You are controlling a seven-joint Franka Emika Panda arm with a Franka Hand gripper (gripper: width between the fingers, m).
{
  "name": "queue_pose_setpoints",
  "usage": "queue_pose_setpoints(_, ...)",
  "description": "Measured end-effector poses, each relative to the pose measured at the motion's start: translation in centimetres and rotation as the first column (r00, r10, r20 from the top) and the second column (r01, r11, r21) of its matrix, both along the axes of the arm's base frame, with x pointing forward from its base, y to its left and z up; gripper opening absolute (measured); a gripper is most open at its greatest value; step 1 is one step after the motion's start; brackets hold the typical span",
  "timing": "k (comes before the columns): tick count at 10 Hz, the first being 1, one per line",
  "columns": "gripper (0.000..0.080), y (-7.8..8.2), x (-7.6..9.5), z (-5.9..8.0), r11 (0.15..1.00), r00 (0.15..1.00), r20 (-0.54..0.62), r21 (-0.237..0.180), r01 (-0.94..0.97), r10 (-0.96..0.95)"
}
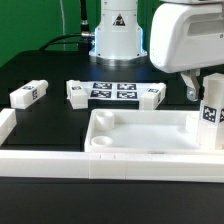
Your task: Assemble desk
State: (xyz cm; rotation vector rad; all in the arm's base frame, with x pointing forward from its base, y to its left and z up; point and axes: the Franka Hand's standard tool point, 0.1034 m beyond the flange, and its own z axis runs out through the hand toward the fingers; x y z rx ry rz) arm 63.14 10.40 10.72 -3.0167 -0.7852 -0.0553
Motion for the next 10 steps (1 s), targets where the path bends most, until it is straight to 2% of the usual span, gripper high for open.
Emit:
queue_pose_setpoints(3,0.0649,-0.14,0.0,-0.07,0.991,0.991,0.006,-0.01,-0.135,0.135)
queue_pose_setpoints(4,0.0535,-0.15,-0.01,-0.09,0.991,0.991,0.005,-0.01,-0.131,0.131)
queue_pose_setpoints(5,0.0384,-0.15,-0.01,-0.09,0.991,0.991,0.005,-0.01,-0.131,0.131)
queue_pose_setpoints(6,0.0287,-0.15,-0.01,-0.09,0.991,0.991,0.005,-0.01,-0.131,0.131)
queue_pose_setpoints(9,0.0288,-0.16,-0.02,-0.11,0.995,0.995,0.004,-0.009,-0.1,0.1)
queue_pose_setpoints(10,0.0288,-0.12,-0.02,-0.11,0.999,0.999,0.002,-0.005,-0.032,0.032)
